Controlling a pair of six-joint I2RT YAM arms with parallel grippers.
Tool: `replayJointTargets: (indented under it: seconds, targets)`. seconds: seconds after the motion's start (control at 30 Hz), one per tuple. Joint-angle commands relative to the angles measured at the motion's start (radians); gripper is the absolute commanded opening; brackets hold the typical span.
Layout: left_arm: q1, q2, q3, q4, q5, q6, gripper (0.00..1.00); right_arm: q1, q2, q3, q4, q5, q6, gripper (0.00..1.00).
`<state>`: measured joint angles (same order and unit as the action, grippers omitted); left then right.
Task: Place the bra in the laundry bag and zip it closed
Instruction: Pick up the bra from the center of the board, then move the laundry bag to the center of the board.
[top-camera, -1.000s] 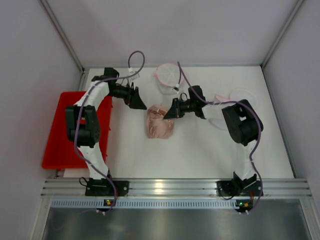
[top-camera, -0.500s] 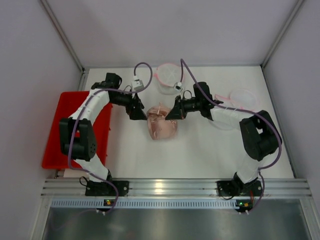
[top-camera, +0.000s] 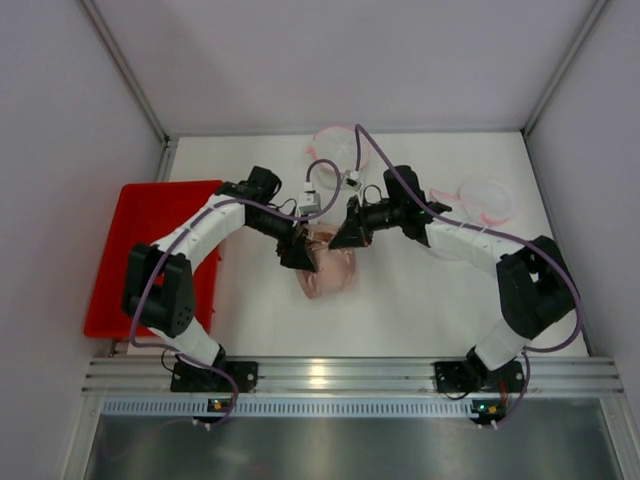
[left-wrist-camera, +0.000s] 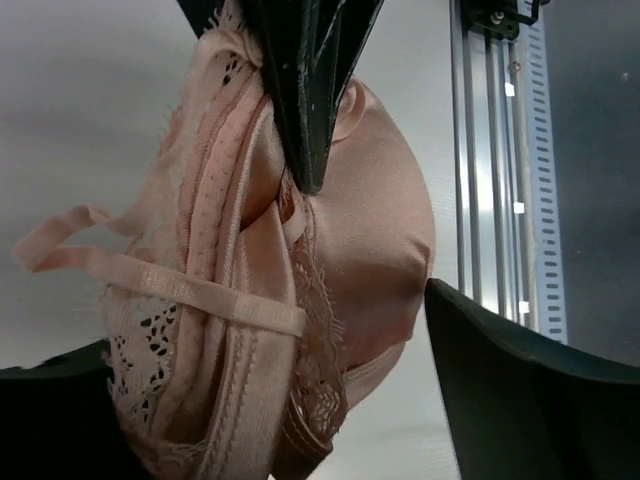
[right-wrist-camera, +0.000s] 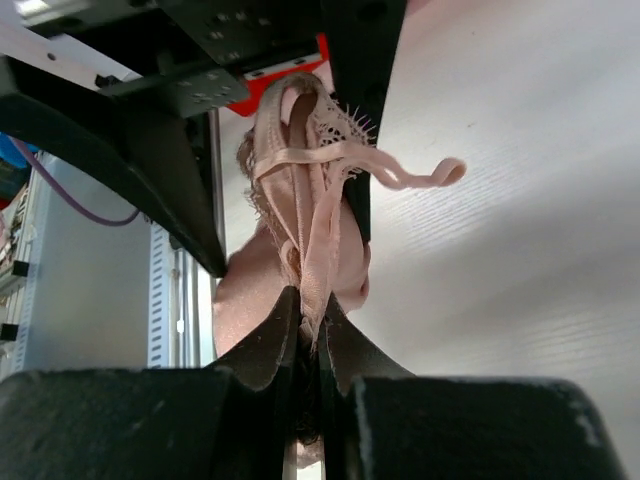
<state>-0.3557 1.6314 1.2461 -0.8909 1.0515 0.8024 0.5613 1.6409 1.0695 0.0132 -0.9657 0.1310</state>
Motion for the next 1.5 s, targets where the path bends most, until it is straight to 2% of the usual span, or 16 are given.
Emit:
replayJointTargets:
  seconds: [0.0,0.03,0.1,0.13,0.2,0.27,0.37,0.47,0.5,0.57,0.73,0.93,1.13,1.23,1.27,1.47]
  targets:
    - [-0.028,-0.05,-0.02,0.001,0.05,-0.031,0.75,0.012,-0.096,0.001,0.053,-0.019,-0.01,0.0]
    - [-0.031,-0.048,-0.019,0.001,0.053,-0.051,0.56,0.012,-0.107,0.0,0.047,-0.019,-0.008,0.0]
    - [-0.032,-0.047,-0.013,0.003,0.076,-0.098,0.37,0.012,-0.115,-0.005,0.031,-0.015,-0.022,0.0]
    - [-0.032,-0.047,-0.011,0.003,0.085,-0.11,0.15,0.014,-0.124,-0.006,0.019,-0.011,-0.034,0.0]
    - [-0.031,-0.053,-0.01,0.003,0.093,-0.153,0.0,0.011,-0.133,-0.008,-0.01,0.007,-0.071,0.0]
    - [-0.032,-0.056,-0.008,0.003,0.096,-0.208,0.0,-0.004,-0.15,-0.002,-0.061,0.016,-0.071,0.16]
    - [-0.026,-0.074,-0.007,0.003,0.082,-0.262,0.0,-0.101,-0.182,0.016,-0.119,0.018,-0.057,0.54]
    - [-0.023,-0.105,-0.002,0.001,0.033,-0.282,0.0,-0.263,-0.213,0.075,-0.226,0.018,-0.099,0.63]
    - [-0.022,-0.111,0.015,0.001,0.018,-0.288,0.0,-0.305,-0.217,0.095,-0.261,0.056,-0.114,0.71]
    - [-0.022,-0.111,0.039,0.003,-0.025,-0.308,0.0,-0.418,-0.199,0.183,-0.402,0.097,-0.241,0.75]
    - [-0.011,-0.074,0.174,0.001,-0.061,-0.399,0.0,-0.526,-0.017,0.407,-0.72,0.363,-0.465,0.76]
    - [0.035,-0.019,0.308,0.004,-0.039,-0.462,0.0,-0.537,0.164,0.578,-0.841,0.463,-0.541,0.76]
    - [0.126,0.019,0.383,0.004,-0.021,-0.509,0.0,-0.506,0.235,0.555,-0.869,0.576,-0.573,0.76]
    - [0.146,0.013,0.381,0.004,-0.021,-0.506,0.0,-0.505,0.234,0.524,-0.892,0.562,-0.6,0.6]
    - [0.149,0.01,0.377,0.003,-0.018,-0.503,0.0,-0.503,0.228,0.517,-0.907,0.546,-0.619,0.49]
    - [0.156,0.021,0.404,0.007,0.011,-0.519,0.0,-0.448,0.096,0.391,-0.993,0.414,-0.773,0.33]
